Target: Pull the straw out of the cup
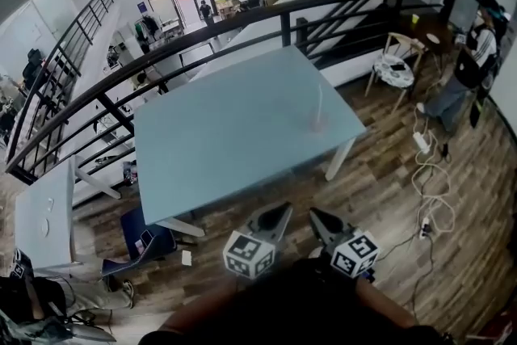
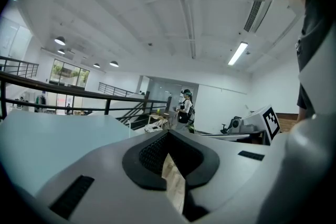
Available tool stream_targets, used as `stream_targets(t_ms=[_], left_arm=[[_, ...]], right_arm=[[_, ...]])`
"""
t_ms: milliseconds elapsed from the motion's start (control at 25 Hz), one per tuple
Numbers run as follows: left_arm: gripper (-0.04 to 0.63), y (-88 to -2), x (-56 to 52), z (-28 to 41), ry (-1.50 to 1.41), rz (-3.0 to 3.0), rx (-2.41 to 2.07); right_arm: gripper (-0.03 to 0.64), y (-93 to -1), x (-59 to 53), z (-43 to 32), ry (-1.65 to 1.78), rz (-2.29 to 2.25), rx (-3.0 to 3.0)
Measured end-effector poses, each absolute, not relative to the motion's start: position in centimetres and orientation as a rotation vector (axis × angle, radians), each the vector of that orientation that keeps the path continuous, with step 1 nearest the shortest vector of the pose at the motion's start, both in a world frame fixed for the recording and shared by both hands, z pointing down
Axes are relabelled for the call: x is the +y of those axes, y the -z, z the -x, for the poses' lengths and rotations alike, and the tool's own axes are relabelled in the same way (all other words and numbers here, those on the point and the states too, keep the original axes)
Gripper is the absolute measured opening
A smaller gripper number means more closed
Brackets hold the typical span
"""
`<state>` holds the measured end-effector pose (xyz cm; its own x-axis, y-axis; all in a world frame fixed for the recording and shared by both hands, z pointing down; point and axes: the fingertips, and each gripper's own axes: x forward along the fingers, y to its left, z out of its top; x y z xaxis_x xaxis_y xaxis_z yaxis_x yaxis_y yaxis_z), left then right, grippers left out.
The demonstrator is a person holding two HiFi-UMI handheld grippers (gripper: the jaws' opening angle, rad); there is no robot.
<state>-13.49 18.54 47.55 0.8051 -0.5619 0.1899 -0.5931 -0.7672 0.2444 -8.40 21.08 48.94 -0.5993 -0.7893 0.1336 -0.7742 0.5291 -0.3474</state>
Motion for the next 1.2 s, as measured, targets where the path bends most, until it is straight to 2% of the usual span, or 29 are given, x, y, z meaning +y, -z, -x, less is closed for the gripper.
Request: stream_targets(t_ms=[600,1200], left_arm=[[0.012,-45.9,11.3,-1.1,-0.078,-2.723,-0.811],[0.012,-47.8,7.9,-6.4,-0.171,-2.72,-0.694]], right_arm=[[0.012,-47.5,13.3,-4.3,0.597,1.32,2.726],[0.012,-49.7,10.4,-9.3,0.647,1.421,2.649]])
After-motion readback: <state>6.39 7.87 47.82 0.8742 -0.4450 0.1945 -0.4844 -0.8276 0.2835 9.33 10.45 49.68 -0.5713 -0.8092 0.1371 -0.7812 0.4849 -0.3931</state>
